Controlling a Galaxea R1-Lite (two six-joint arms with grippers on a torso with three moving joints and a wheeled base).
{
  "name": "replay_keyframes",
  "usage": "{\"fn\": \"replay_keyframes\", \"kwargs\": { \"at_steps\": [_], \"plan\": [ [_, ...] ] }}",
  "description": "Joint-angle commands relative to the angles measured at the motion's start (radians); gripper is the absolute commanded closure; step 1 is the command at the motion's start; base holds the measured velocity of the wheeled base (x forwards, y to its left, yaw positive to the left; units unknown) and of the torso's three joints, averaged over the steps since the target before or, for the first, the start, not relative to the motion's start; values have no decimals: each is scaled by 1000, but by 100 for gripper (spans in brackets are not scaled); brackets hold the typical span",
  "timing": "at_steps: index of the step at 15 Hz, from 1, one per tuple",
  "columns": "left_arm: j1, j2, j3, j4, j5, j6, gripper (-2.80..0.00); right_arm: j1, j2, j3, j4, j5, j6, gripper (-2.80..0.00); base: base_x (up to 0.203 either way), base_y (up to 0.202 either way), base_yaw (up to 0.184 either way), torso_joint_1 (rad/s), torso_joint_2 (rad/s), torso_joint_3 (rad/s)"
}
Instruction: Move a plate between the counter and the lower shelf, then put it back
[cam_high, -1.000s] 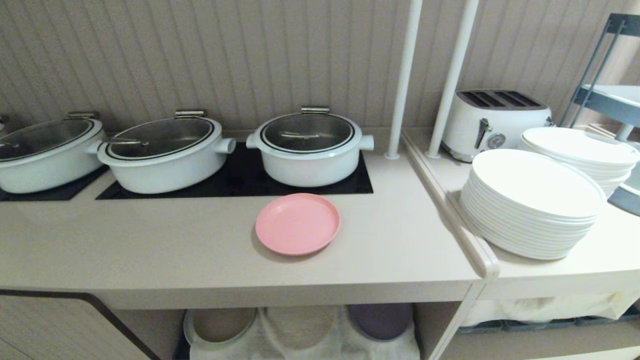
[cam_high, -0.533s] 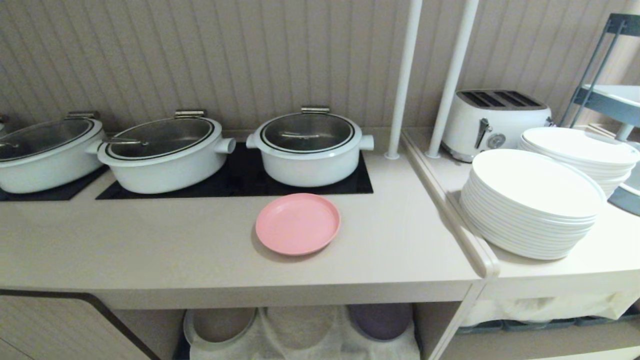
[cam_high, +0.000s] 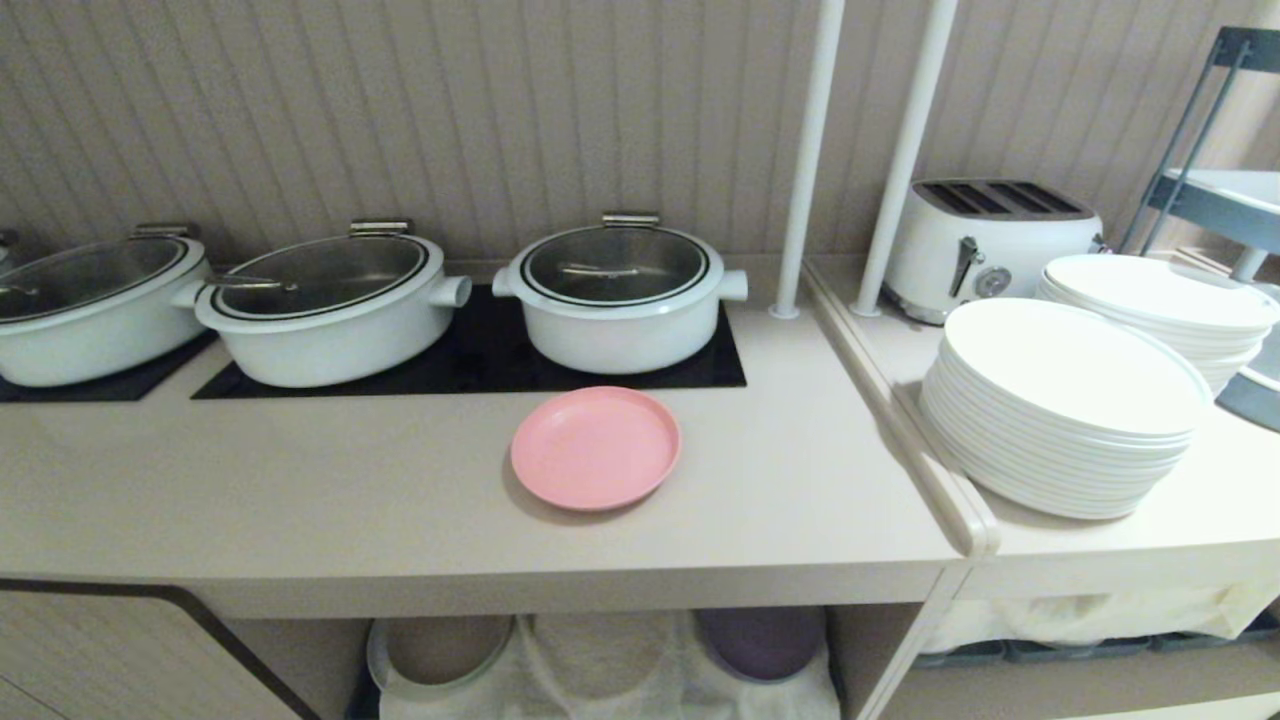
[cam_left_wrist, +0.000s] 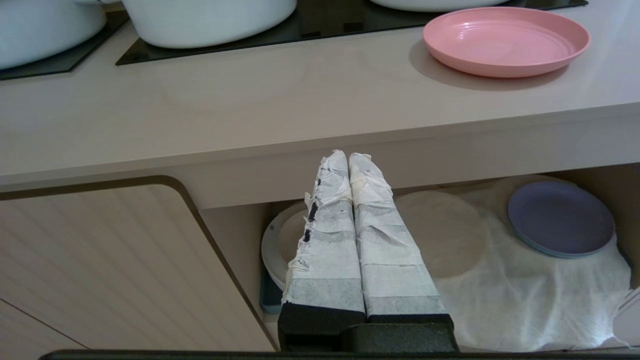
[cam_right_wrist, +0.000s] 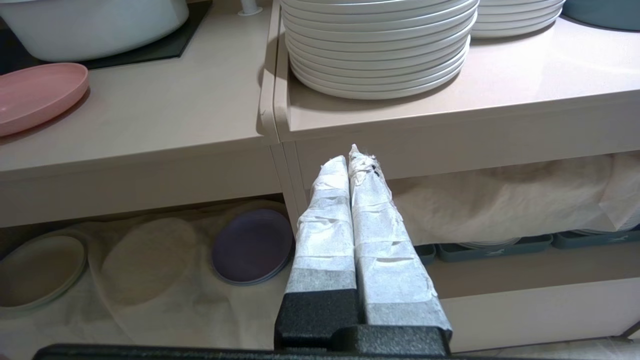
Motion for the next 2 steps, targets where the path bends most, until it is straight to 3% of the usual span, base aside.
{"fn": "replay_keyframes", "kwargs": {
  "at_steps": [1,2],
  "plan": [
    [0,-1,0,-1,0,1,0,0,0,0,-1,-1,1,0,0,0,0,0,0,0],
    [0,-1,0,-1,0,1,0,0,0,0,-1,-1,1,0,0,0,0,0,0,0]
  ]
}}
